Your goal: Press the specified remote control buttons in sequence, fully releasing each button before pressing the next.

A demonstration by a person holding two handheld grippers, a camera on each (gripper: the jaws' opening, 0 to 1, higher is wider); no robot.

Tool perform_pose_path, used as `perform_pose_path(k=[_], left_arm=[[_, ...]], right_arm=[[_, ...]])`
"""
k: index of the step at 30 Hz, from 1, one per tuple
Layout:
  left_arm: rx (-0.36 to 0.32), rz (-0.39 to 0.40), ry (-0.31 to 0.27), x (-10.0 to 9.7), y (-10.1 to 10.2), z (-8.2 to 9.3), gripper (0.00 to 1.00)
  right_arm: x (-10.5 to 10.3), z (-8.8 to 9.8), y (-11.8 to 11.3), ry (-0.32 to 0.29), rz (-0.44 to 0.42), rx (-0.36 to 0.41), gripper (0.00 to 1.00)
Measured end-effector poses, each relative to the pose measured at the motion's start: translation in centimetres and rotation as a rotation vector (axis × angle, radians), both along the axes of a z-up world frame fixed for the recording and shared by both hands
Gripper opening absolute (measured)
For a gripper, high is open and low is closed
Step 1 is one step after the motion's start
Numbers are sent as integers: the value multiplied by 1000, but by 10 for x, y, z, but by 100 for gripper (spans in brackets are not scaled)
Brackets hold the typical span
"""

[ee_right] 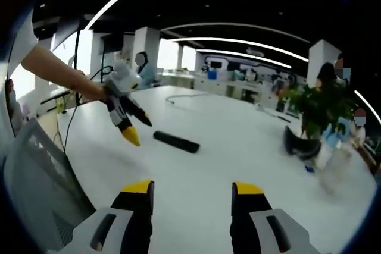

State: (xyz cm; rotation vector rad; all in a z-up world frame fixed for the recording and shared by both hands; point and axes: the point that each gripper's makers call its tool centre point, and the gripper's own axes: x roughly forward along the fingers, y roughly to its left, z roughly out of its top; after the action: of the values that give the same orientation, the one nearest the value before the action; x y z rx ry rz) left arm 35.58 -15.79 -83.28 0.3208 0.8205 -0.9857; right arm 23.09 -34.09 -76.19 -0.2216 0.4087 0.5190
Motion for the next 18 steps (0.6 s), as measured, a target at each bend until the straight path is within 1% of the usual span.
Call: perform_pose_path(k=[2, 5, 11, 18], left_arm=[[-7, 7, -2, 2, -3, 1, 81], [-20, -5, 0, 3, -10, 1, 81], [13, -38, -6, 12, -14, -4, 81], [37, -51, 0, 22, -14, -6, 81]], right_arm=[[0, 0, 0, 0, -2, -1, 50], [0, 0, -2, -1, -8, -3, 50], [1, -1, -4, 1, -17, -3, 49], [0, -3, -2, 10, -9, -8, 47]])
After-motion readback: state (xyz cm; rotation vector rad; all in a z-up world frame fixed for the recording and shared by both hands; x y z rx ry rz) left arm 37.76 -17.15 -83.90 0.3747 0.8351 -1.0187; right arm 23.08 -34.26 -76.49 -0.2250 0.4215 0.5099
